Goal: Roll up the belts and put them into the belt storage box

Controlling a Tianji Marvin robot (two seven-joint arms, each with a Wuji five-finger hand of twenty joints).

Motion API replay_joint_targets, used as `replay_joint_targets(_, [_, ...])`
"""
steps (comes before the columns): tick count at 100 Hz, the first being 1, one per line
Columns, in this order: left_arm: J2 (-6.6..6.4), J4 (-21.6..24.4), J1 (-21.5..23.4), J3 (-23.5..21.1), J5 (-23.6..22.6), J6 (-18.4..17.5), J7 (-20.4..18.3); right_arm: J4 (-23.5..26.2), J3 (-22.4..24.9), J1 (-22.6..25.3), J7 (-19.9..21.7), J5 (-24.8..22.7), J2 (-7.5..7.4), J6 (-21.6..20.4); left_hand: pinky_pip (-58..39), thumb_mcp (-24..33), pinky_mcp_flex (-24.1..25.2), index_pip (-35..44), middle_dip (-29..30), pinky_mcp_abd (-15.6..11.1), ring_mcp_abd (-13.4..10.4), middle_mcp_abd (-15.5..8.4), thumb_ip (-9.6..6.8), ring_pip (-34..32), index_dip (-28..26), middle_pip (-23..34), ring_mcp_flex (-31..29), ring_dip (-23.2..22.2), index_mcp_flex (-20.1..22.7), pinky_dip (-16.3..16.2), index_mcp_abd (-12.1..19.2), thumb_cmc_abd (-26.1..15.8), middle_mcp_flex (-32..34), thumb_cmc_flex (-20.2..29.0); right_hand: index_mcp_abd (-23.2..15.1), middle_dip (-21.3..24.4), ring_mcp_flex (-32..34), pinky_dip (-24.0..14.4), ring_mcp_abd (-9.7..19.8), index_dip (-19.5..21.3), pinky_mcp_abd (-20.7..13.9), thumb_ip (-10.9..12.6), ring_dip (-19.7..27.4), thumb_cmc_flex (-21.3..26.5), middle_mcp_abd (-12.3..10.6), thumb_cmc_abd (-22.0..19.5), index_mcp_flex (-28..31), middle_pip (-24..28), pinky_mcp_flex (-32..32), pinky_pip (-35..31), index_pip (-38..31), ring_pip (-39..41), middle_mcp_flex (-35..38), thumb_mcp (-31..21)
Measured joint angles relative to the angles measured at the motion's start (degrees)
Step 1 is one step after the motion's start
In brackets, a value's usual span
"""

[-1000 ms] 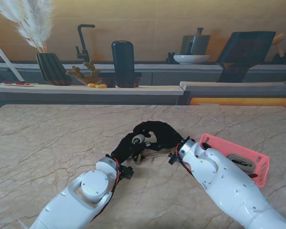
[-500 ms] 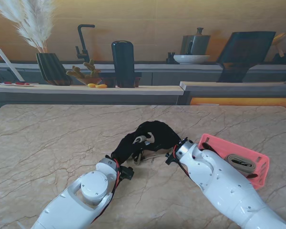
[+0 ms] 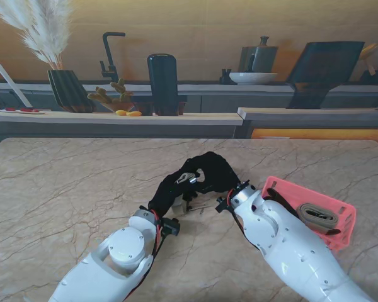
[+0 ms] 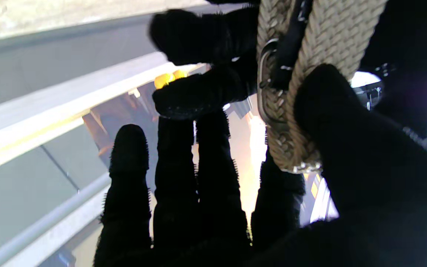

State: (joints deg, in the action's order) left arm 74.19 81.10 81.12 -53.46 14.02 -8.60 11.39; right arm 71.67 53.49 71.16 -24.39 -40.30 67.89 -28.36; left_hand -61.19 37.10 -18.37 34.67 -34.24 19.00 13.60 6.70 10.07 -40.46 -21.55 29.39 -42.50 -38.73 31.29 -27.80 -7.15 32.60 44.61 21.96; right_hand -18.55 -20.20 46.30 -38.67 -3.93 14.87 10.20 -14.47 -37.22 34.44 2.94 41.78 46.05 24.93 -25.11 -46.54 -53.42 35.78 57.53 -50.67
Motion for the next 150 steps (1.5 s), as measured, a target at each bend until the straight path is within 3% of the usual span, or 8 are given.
replay_joint_targets(11, [-0.58,0.68,0.06,-0.86,0.82,-0.43,-4.34,1.66,1.42,0.97,-1.80,-1.18,0.04,0.80,4.09,-3.87,2.72,-4.69,4.82,0.07,0.00,0.36,-0.62,10.24,-0.02,-5.68,3.53,3.92,-2.31,-0.46,2.01,-1.77,-1.37,1.43,0.10,-0.19,0.98,0.08,1.65,0.00,0.38,0.00,-1.01,0.00,-1.84,0.00,0.02,4.38,-0.02,-0.33,0.00,2.67,2.57,0.04])
replay_joint_targets(40, [-2.69,1.79,0.09,-1.82,1.80,-0.35,-9.90,6.22,5.91,2.47,-2.63,-6.60,-1.01,1.42,6.09,-3.35,3.10,-9.84,7.09,-0.43,0.00,0.69,-1.70,10.96,-1.57,-6.47,1.47,6.08,-5.06,-0.70,2.99,-2.19,0.95,9.26,0.38,-2.52,1.57,0.52,2.84,0.00,0.40,0.00,-2.27,0.00,-3.30,0.00,0.03,12.48,-0.03,-1.11,-0.38,5.26,6.21,0.20])
replay_joint_targets(62, [-2.90,2.85,0.54,-1.16,-3.41,-0.06,-3.38,10.71,9.84,3.84,6.70,-6.16,-2.52,-0.73,0.85,-2.59,-0.18,2.47,-0.61,-0.55,0.00,-0.82,-1.70,-1.38,-10.54,6.67,-4.67,1.27,0.62,-1.94,2.99,-3.38,7.88,16.08,0.40,-2.52,1.57,0.84,3.05,0.00,0.40,0.00,-2.27,0.59,-3.36,-0.04,0.03,12.57,-0.03,-1.15,-1.36,5.26,6.22,0.31])
replay_joint_targets(83, [-2.29,3.28,1.10,-1.16,-5.13,-0.05,-1.93,11.57,10.40,4.12,8.73,-5.01,-3.48,-1.92,-2.53,-28.12,-2.44,10.09,-6.94,-0.60,-0.01,-1.40,-3.94,-9.09,-9.85,12.04,-8.64,-0.84,1.70,-2.74,5.14,-13.54,11.35,36.26,0.39,-2.53,1.57,1.38,3.06,0.12,0.40,0.00,-2.27,0.59,-3.38,-0.05,0.03,12.58,-0.03,-1.17,-1.36,5.26,6.22,0.37])
replay_joint_targets(94, [-2.21,3.33,1.12,-0.99,-5.81,-0.02,-1.55,11.30,10.05,4.06,8.12,-5.11,-3.52,-1.69,-3.84,-35.83,-2.62,10.14,-7.59,-0.60,0.55,-0.55,-3.67,-10.90,-8.62,12.65,-8.83,-1.49,2.27,-3.36,5.00,-19.18,11.35,42.06,0.57,-2.88,1.56,1.39,3.07,0.25,0.40,0.00,-2.27,0.76,-3.38,-0.07,0.03,12.58,-0.03,-1.18,-1.37,5.25,6.22,0.79])
replay_joint_targets(120, [-2.31,3.30,1.15,-0.40,-10.40,1.19,-0.70,11.95,9.91,4.42,12.09,-3.68,-3.70,1.23,-7.61,-40.36,-2.67,13.94,-16.59,-0.40,1.27,0.08,-3.65,-15.83,-14.39,20.00,-8.83,-5.27,-2.69,-5.70,3.72,-25.38,11.18,45.77,4.37,-4.69,-0.79,1.39,2.54,5.27,0.52,0.21,-2.27,2.73,-1.75,-2.53,-6.46,10.96,0.33,-1.18,1.60,2.31,-1.03,2.03])
replay_joint_targets(133, [-2.33,3.04,0.88,0.17,-12.64,1.56,0.09,12.88,10.29,5.15,13.97,-3.82,-4.13,2.37,-8.43,-40.36,-2.77,15.95,-18.21,-0.28,1.63,0.09,-3.65,-17.28,-16.64,21.58,-8.85,-6.57,-5.46,-6.58,3.51,-26.60,11.15,46.10,10.19,-4.66,-2.26,1.39,1.76,14.24,0.59,7.49,-1.67,-3.01,0.27,-3.30,-9.49,10.09,1.38,-0.67,15.16,0.42,-6.30,-0.02])
replay_joint_targets(150, [-2.28,2.08,0.12,0.91,-17.80,1.59,2.29,14.87,10.84,6.27,18.09,-3.47,-4.78,5.26,-8.59,-40.32,-2.64,17.15,-19.08,-0.23,1.64,0.09,-3.65,-18.22,-17.89,23.27,-8.87,-7.16,-7.63,-6.95,2.77,-27.18,9.99,46.67,16.70,-4.67,-3.73,0.73,0.26,15.31,1.13,7.55,-1.66,-5.38,2.54,-3.33,-12.15,10.13,1.81,-0.52,21.72,-0.31,-9.44,3.52])
